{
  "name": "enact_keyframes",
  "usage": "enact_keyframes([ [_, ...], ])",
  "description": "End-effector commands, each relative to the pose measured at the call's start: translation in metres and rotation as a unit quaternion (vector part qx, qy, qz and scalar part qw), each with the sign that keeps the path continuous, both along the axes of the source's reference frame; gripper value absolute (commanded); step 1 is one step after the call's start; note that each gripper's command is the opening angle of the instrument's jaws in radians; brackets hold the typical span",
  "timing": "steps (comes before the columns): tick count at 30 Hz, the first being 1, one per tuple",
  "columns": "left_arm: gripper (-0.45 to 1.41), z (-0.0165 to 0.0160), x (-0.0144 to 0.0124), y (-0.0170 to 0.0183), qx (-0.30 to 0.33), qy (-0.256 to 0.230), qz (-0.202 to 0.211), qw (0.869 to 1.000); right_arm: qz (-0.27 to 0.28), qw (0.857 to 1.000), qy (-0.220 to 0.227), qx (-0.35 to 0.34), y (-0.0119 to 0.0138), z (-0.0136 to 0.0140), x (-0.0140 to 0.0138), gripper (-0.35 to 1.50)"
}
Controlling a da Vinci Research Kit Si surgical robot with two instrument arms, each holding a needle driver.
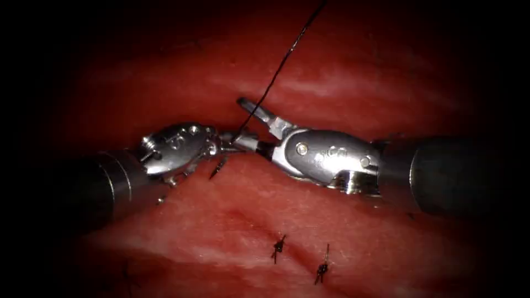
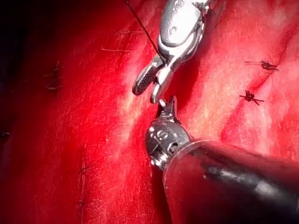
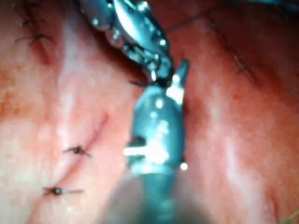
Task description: Wound Closure
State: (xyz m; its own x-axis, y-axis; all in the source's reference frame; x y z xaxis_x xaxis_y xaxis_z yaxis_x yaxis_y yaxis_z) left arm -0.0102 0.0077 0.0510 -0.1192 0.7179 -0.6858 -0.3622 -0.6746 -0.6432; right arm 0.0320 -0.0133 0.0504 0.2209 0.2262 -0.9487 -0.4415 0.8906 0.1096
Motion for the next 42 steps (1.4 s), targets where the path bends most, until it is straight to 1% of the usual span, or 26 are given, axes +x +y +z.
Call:
enact_keyframes([
  [1, -0.45, 0.0006, -0.0005, -0.0001, -0.001, -0.001, 0.0, 1.0, -0.002, 1.0, -0.009, -0.017, -0.0008, 0.0009, 0.0006, -0.35],
  [3, -0.45, 0.0005, -0.0005, -0.0001, -0.001, -0.003, -0.003, 1.0, 0.007, 0.999, -0.03, -0.039, -0.0011, 0.0011, 0.0005, -0.35],
  [6, -0.45, 0.0004, -0.0004, -0.0003, -0.002, -0.003, -0.006, 1.0, 0.021, 0.997, -0.049, -0.06, -0.0016, 0.001, 0.0003, -0.35],
  [9, -0.45, 0.0003, -0.0003, -0.0004, -0.002, -0.003, -0.006, 1.0, 0.027, 0.994, -0.057, -0.084, -0.0018, 0.0006, 0.0, -0.35],
  [10, -0.37, 0.0003, -0.0002, -0.0004, -0.002, -0.003, -0.006, 1.0, 0.022, 0.994, -0.053, -0.093, -0.0017, 0.0003, -0.0001, -0.35],
  [11, 0.12, 0.0003, -0.0002, -0.0004, -0.002, -0.003, -0.006, 1.0, 0.017, 0.994, -0.05, -0.096, -0.0015, 0.0002, -0.0001, -0.35],
  [12, 0.68, 0.0003, -0.0001, -0.0003, -0.002, -0.003, -0.007, 1.0, 0.013, 0.994, -0.048, -0.099, -0.0014, 0.0001, -0.0002, -0.35],
  [13, 1.0, 0.0003, 0.0002, -0.0003, -0.002, 0.0, -0.009, 1.0, -0.002, 0.994, -0.037, -0.107, -0.0008, 0.0, -0.0004, -0.35],
  [15, 1.11, 0.0002, 0.0009, -0.0006, -0.002, 0.005, -0.01, 1.0, -0.026, 0.994, -0.025, -0.108, -0.0002, 0.0001, -0.0006, -0.35],
  [18, 1.18, -0.0001, 0.0024, -0.0013, -0.015, 0.023, -0.01, 1.0, -0.057, 0.993, -0.004, -0.106, 0.0007, 0.0009, -0.0008, -0.35],
  [19, 1.18, -0.0003, 0.0029, -0.0015, -0.021, 0.03, -0.011, 0.999, -0.071, 0.992, 0.001, -0.107, 0.001, 0.0012, -0.0008, -0.35],
  [22, 1.18, -0.0007, 0.0049, -0.0023, -0.039, 0.052, -0.013, 0.998, -0.089, 0.99, 0.017, -0.107, 0.002, 0.0024, -0.0007, -0.35],
  [25, 1.11, -0.0007, 0.0065, -0.0036, -0.056, 0.072, -0.011, 0.996, -0.106, 0.988, 0.031, -0.105, 0.0035, 0.0035, -0.0001, -0.35],
  [28, 0.93, 0.0, 0.0074, -0.0054, -0.059, 0.096, -0.005, 0.994, -0.131, 0.986, 0.036, -0.097, 0.0053, 0.0045, 0.0009, -0.35],
  [30, 0.78, 0.0007, 0.0074, -0.0066, -0.061, 0.115, 0.003, 0.991, -0.147, 0.983, 0.032, -0.109, 0.0063, 0.005, 0.0017, -0.35],
  [32, 0.66, 0.0015, 0.0072, -0.0072, -0.066, 0.123, 0.011, 0.99, -0.164, 0.978, 0.023, -0.123, 0.007, 0.0055, 0.0027, -0.35],
  [33, 0.54, 0.002, 0.007, -0.0075, -0.074, 0.126, 0.016, 0.989, -0.172, 0.976, 0.018, -0.132, 0.0072, 0.0056, 0.0032, -0.35],
  [37, 0.22, 0.0036, 0.0064, -0.0074, -0.088, 0.125, 0.024, 0.988, -0.196, 0.968, 0.0, -0.159, 0.007, 0.0057, 0.0053, -0.35],
  [39, 0.15, 0.0042, 0.0062, -0.0071, -0.095, 0.128, 0.028, 0.987, -0.207, 0.963, -0.006, -0.174, 0.0068, 0.0057, 0.0059, -0.35],
  [42, 0.15, 0.0048, 0.0057, -0.0065, -0.098, 0.13, 0.027, 0.986, -0.22, 0.956, -0.019, -0.193, 0.0064, 0.0057, 0.0064, -0.35],
])
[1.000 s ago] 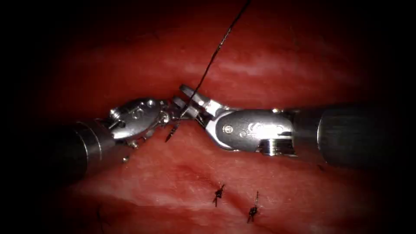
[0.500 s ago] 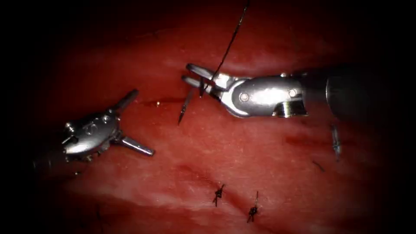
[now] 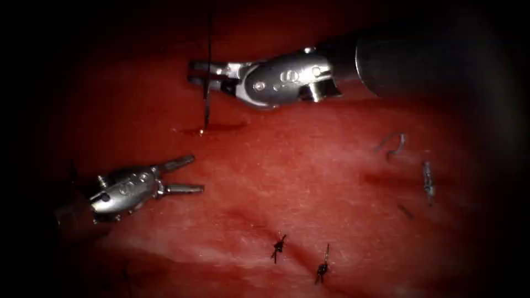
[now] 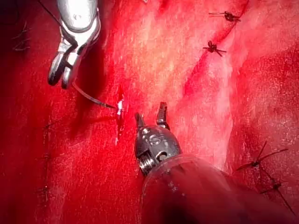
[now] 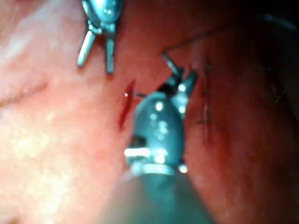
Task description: Wound Closure
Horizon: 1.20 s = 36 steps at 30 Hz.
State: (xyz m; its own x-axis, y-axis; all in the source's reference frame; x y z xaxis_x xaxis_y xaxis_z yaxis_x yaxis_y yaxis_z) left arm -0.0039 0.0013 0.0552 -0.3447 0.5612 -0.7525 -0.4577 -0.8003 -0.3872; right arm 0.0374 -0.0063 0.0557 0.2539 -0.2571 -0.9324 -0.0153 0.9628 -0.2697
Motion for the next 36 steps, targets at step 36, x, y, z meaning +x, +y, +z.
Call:
enact_keyframes([
  [36, 0.15, 0.0069, -0.002, -0.0011, -0.002, 0.029, 0.023, 0.999, -0.008, 0.996, -0.008, -0.091, -0.0015, 0.0052, 0.0033, -0.35],
])
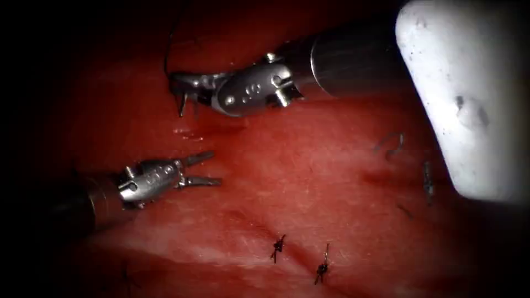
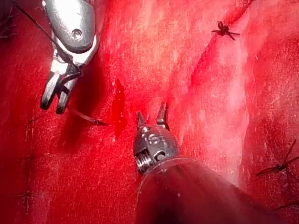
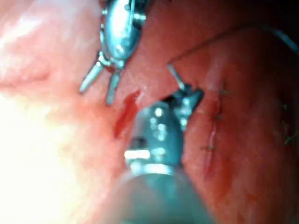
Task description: Wound Closure
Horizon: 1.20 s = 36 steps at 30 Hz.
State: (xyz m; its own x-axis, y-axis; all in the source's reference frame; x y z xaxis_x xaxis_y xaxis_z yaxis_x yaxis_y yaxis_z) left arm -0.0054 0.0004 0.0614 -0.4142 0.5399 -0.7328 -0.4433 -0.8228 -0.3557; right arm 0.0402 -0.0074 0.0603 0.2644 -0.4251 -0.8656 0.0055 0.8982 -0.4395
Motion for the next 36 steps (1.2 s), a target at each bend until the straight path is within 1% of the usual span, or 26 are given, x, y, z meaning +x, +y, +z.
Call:
enact_keyframes([
  [1, 0.15, 0.0007, -0.0006, -0.0001, 0.0, -0.001, 0.0, 1.0, -0.001, 1.0, 0.002, -0.003, -0.0003, 0.0006, 0.0005, -0.35],
  [13, 0.15, 0.0002, -0.0005, -0.0006, 0.001, -0.002, 0.002, 1.0, 0.0, 1.0, 0.005, -0.027, -0.0005, 0.0012, 0.0004, -0.35],
  [19, 0.15, 0.0002, -0.0005, -0.0006, 0.001, -0.003, 0.002, 1.0, -0.002, 0.999, 0.004, -0.043, -0.0007, 0.0021, 0.0003, -0.35],
  [29, 0.15, 0.0, 0.0, -0.0003, 0.003, -0.004, 0.003, 1.0, -0.014, 0.998, -0.003, -0.066, -0.003, 0.005, 0.0, -0.35],
  [36, 0.15, 0.0002, 0.0005, -0.0001, 0.003, -0.006, 0.005, 1.0, -0.018, 0.999, -0.006, -0.043, -0.0042, 0.0064, 0.0, -0.35],
])
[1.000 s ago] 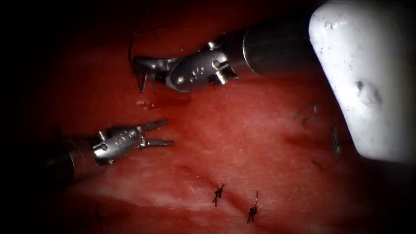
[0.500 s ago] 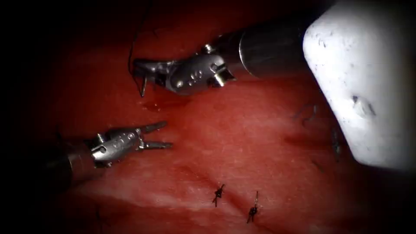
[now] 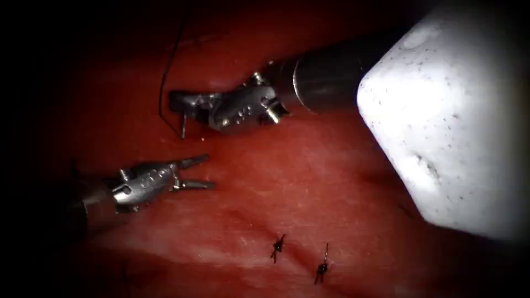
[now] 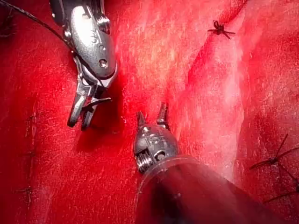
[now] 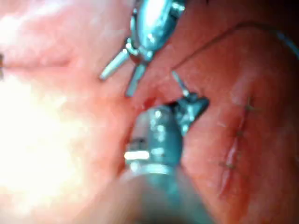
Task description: Wound Closure
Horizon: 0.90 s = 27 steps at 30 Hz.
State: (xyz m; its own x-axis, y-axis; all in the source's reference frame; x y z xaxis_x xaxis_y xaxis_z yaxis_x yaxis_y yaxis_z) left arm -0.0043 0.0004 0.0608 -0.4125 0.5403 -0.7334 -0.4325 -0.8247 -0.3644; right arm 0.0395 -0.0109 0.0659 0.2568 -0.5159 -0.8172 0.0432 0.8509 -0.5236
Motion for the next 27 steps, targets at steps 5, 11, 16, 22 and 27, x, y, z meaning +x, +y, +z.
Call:
enact_keyframes([
  [5, 0.15, 0.0007, -0.0003, -0.0001, 0.001, -0.001, 0.003, 1.0, -0.003, 1.0, -0.007, 0.029, -0.0017, 0.0012, 0.0004, -0.35],
  [11, 0.15, 0.0008, -0.0003, -0.0001, 0.001, -0.001, 0.003, 1.0, -0.011, 0.999, -0.014, 0.048, -0.0029, 0.002, -0.0002, -0.35],
  [16, 0.15, 0.0008, -0.0002, -0.0001, 0.001, -0.002, 0.004, 1.0, -0.019, 0.998, -0.02, 0.056, -0.004, 0.0029, -0.0002, -0.35],
  [22, 0.15, 0.001, -0.0002, 0.0, 0.001, -0.002, 0.004, 1.0, -0.023, 0.998, -0.021, 0.056, -0.0042, 0.0032, -0.0004, -0.35],
  [27, 0.15, 0.0011, -0.0002, 0.0001, 0.001, -0.002, 0.004, 1.0, -0.017, 0.998, -0.015, 0.056, -0.0037, 0.0029, -0.0002, -0.35],
])
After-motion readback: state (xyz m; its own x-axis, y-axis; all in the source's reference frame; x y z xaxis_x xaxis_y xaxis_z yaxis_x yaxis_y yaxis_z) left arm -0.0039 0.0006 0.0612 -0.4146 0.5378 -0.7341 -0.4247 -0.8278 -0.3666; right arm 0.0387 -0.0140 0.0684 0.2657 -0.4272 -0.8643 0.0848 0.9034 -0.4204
